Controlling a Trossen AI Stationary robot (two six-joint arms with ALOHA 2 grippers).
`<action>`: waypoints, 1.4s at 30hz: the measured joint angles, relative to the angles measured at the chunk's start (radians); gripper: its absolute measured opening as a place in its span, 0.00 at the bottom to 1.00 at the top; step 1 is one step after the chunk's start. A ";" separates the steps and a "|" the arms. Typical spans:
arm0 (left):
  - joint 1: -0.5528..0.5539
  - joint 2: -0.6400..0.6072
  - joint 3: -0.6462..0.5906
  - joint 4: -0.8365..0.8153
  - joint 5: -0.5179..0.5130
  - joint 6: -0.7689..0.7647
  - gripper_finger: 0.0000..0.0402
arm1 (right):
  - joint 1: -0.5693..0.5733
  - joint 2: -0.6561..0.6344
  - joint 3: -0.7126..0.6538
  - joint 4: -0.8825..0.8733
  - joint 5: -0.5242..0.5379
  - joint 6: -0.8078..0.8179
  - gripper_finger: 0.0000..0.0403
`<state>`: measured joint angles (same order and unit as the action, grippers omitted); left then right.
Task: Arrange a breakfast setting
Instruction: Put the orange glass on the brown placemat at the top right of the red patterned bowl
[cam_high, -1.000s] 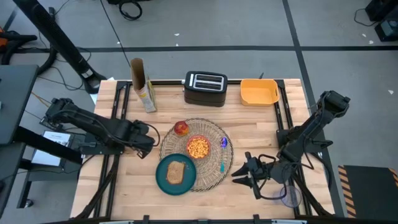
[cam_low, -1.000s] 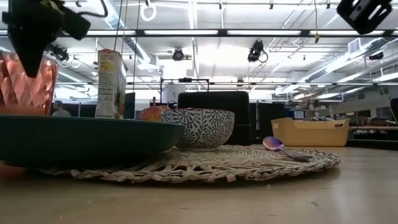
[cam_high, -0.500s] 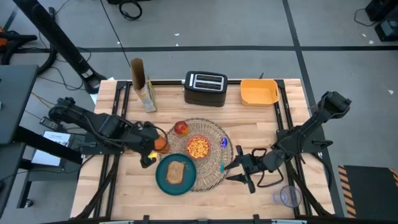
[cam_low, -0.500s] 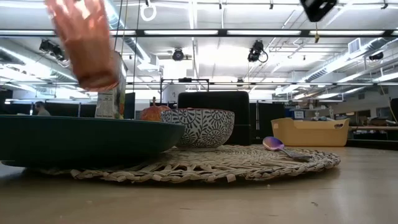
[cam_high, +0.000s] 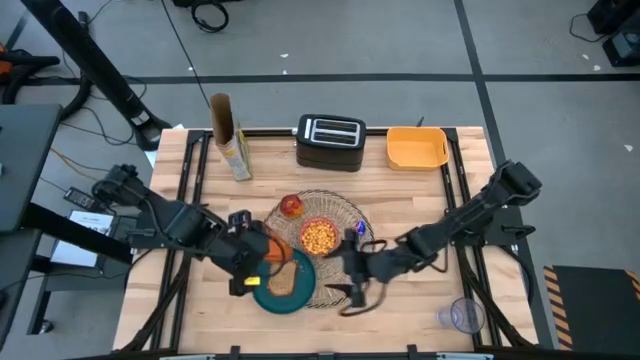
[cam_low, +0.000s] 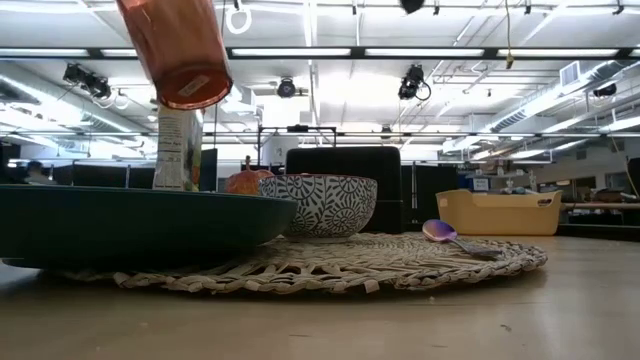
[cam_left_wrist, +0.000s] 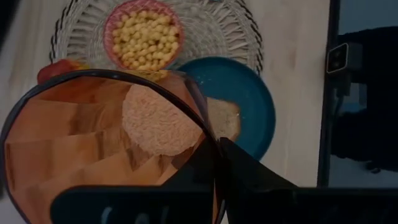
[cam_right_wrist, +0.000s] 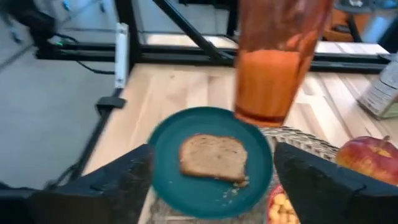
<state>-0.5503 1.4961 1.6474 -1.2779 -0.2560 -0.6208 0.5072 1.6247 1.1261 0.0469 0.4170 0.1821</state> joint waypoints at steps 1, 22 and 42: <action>-0.011 0.005 0.001 0.007 -0.009 0.004 0.04 | -0.012 0.016 0.021 -0.016 0.000 0.001 0.86; -0.071 0.046 0.001 0.162 -0.107 0.152 0.04 | -0.159 0.207 0.132 0.109 -0.175 -0.003 0.98; 0.008 0.102 0.001 0.326 -0.057 0.340 0.04 | -0.161 0.207 0.131 -0.002 -0.252 0.027 0.85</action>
<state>-0.5426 1.5983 1.6485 -0.9514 -0.3130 -0.2803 0.3462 1.8318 1.2572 0.0448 0.1654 0.2094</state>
